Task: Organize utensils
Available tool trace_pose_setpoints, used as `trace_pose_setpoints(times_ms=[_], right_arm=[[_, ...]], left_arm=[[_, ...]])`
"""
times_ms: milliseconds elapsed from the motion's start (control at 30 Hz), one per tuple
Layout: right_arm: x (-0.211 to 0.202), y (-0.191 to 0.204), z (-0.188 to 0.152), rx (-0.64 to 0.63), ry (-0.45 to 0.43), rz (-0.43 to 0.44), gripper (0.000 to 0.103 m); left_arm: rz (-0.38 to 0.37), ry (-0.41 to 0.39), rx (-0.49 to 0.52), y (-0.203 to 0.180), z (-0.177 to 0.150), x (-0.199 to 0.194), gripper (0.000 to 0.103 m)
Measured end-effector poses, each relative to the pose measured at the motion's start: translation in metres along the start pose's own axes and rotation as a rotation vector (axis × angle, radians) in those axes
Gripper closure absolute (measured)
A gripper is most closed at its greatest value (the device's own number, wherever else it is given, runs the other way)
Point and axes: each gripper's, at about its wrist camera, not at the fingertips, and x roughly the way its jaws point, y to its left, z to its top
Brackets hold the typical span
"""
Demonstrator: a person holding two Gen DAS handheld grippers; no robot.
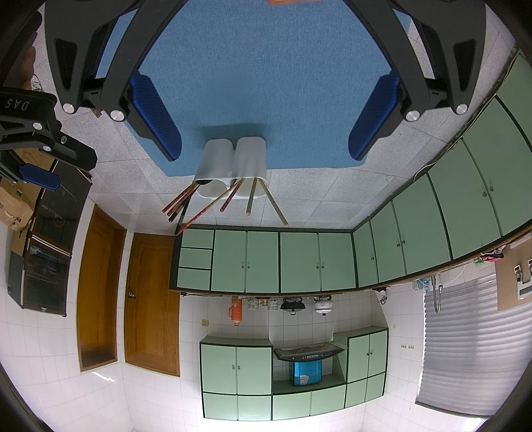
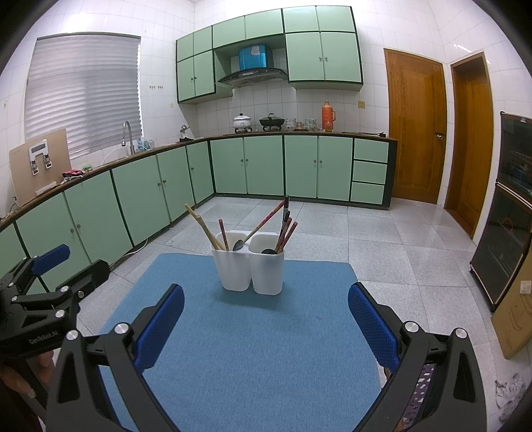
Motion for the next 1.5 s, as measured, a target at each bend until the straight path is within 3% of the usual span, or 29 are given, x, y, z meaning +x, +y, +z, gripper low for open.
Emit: trace_pose_setpoints(times_ms=[1500], right_arm=[[0.0035,-0.0024,-0.0053,0.003,0.012,-0.003,0.006]], left_arm=[[-0.007,0.013,-0.012,0.0023,-0.0025,0.0044,0.006]])
